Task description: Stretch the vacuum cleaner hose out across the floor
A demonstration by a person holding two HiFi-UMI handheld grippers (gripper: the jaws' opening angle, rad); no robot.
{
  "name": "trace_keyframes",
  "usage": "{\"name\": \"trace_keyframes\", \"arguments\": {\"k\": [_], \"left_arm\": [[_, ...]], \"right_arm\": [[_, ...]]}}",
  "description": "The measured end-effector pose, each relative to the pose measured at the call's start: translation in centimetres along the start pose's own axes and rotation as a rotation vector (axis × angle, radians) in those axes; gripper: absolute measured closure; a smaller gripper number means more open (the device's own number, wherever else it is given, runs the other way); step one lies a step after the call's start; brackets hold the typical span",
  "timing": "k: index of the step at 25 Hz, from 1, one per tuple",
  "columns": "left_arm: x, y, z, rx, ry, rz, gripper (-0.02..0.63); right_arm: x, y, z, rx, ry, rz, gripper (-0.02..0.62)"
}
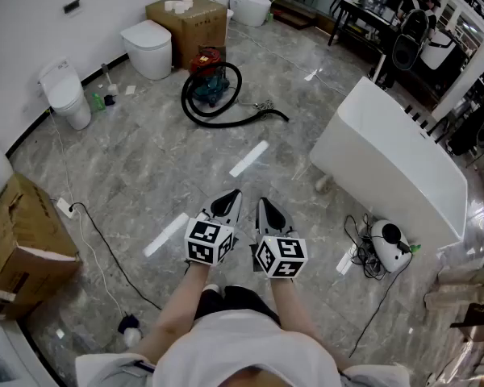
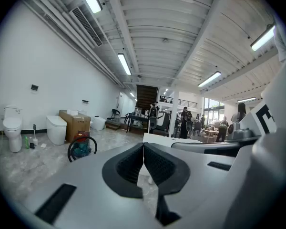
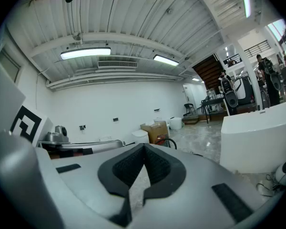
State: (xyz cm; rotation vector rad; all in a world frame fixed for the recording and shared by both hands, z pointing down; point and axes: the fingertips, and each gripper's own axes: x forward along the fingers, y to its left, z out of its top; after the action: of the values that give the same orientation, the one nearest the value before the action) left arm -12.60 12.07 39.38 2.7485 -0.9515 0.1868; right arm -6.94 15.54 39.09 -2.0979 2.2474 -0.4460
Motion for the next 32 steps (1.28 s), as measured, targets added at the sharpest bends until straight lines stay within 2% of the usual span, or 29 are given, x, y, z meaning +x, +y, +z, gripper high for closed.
{"name": "trace_keyframes", "arguments": {"k": [7,12,24,32], "left_arm": [[0.2,0.0,-0.4,0.045,0.018,0.034,0.595],[0.8,-0.1,-0.6,0.061,0.031,0.019,0.595],[0.6,-2.1,-2.9,0.002,0.011,0.035,0.595],[1.2,-2.4,-4.6,-0.005,0.046,0.039,0.595]], "right_arm": [[-0.1,0.4,0.1,0.020,-0.016,0.005,0.584],[0.1,0.5,0.1,0.037,-0.028,0.010,0.584],[-1.3,-1.7,-1.4,0.060,-0.041,0.024,0.583],[-1.0,-2.5,-2.4,0.070,-0.022,0.054,0.583]]}}
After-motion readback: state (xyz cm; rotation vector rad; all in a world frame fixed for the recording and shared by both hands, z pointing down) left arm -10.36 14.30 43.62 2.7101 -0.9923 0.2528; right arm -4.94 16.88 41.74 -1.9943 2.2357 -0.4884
